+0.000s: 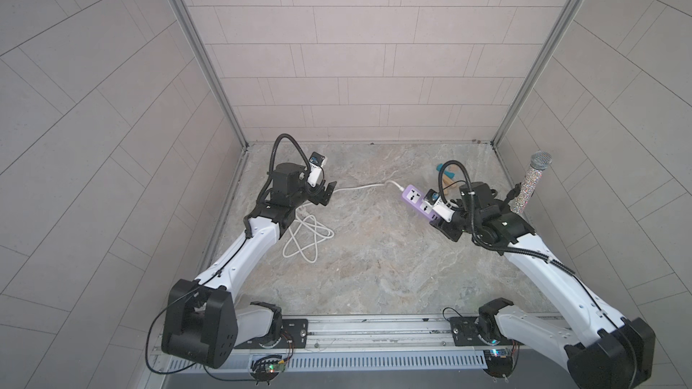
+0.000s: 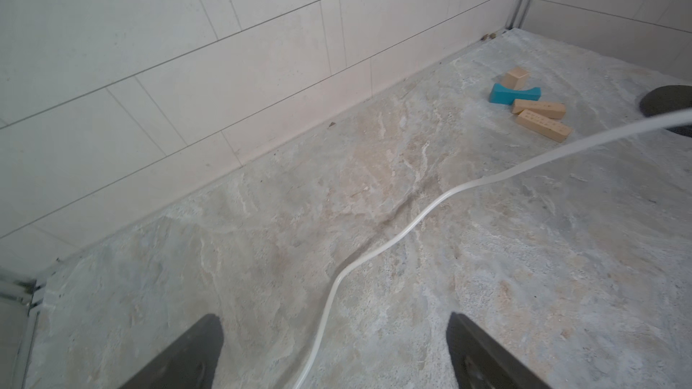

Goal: Wrap the cord around the power strip
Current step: Pick up the power strip from the center of the board, then wrap the power cord around the power strip.

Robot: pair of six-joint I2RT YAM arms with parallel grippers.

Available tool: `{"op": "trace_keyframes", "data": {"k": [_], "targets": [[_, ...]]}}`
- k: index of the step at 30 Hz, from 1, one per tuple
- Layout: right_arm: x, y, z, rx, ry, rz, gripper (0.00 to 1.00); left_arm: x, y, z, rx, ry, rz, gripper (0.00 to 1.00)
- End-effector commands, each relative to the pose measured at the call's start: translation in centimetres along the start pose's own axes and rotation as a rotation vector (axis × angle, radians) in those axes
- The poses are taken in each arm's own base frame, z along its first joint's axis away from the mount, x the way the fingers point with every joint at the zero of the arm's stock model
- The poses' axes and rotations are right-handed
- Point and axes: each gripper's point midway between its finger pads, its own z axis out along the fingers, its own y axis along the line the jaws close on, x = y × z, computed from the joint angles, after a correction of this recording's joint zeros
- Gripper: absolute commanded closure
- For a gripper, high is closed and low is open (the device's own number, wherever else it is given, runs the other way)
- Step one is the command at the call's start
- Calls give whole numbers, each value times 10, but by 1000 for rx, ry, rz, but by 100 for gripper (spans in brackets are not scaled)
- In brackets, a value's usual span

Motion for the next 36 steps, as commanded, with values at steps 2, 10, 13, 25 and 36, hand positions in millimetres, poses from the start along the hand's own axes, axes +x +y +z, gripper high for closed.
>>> {"op": "trace_keyframes", "data": {"k": [2, 10, 13, 25, 36], "targets": [[-37, -14, -45, 8, -143, 83, 57, -31, -16, -5, 68, -172, 108, 2], [-83, -18, -88, -46, -214, 69, 58, -9, -44, -11, 157, -192, 137, 3], [-104, -23, -106, -44, -266, 48, 58, 7, -52, -6, 166, -183, 160, 4], [-159, -21, -159, -97, -422, 7, 61, 19, -63, 42, 187, -242, 83, 6], [-174, -23, -170, -96, -458, -5, 62, 16, -125, 76, 367, -297, 59, 12]]}}
